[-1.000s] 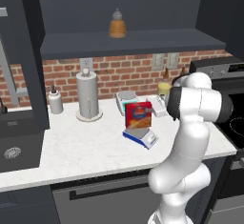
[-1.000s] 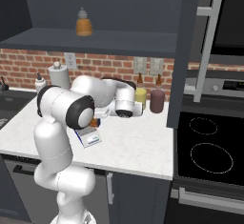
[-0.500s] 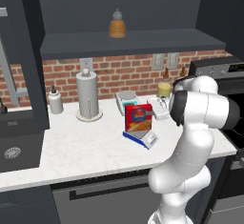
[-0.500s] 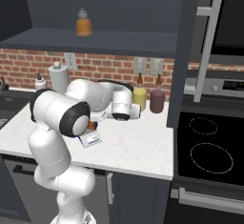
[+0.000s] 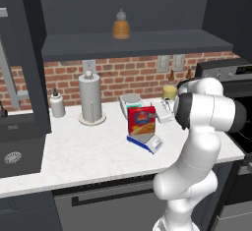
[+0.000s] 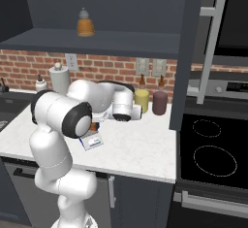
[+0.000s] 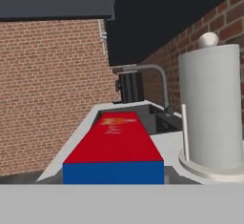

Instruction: Pick the boxed food and place it on the digital scale for weighing, and close the cabinet.

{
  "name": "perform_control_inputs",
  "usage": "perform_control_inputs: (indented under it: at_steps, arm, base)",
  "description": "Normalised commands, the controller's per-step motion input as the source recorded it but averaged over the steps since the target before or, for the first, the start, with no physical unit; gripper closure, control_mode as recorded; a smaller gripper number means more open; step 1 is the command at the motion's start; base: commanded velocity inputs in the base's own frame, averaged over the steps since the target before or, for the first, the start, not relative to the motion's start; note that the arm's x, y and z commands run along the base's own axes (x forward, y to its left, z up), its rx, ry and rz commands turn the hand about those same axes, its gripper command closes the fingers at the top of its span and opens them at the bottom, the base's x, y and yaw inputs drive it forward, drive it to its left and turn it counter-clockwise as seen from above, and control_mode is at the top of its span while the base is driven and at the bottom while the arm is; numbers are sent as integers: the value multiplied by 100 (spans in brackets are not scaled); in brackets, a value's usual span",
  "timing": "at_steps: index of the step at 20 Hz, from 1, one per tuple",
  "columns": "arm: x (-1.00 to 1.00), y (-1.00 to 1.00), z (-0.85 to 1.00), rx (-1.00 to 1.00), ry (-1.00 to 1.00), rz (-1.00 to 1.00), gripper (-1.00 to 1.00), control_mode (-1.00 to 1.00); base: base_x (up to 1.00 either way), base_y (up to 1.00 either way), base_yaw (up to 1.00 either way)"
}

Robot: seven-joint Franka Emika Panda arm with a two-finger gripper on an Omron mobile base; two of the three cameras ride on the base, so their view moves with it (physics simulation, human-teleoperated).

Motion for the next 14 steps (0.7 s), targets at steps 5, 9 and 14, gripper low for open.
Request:
perform_control_inputs:
  at_steps: [5, 9, 14]
  arm:
    - [0, 0, -14, 0, 1, 0, 100, -100]
    - [0, 0, -20, 0, 2, 0, 100, -100]
    - [0, 0, -11, 0, 0, 0, -100, -100]
  base:
    - [0, 0, 0]
    - [0, 0, 0]
    - [0, 0, 0]
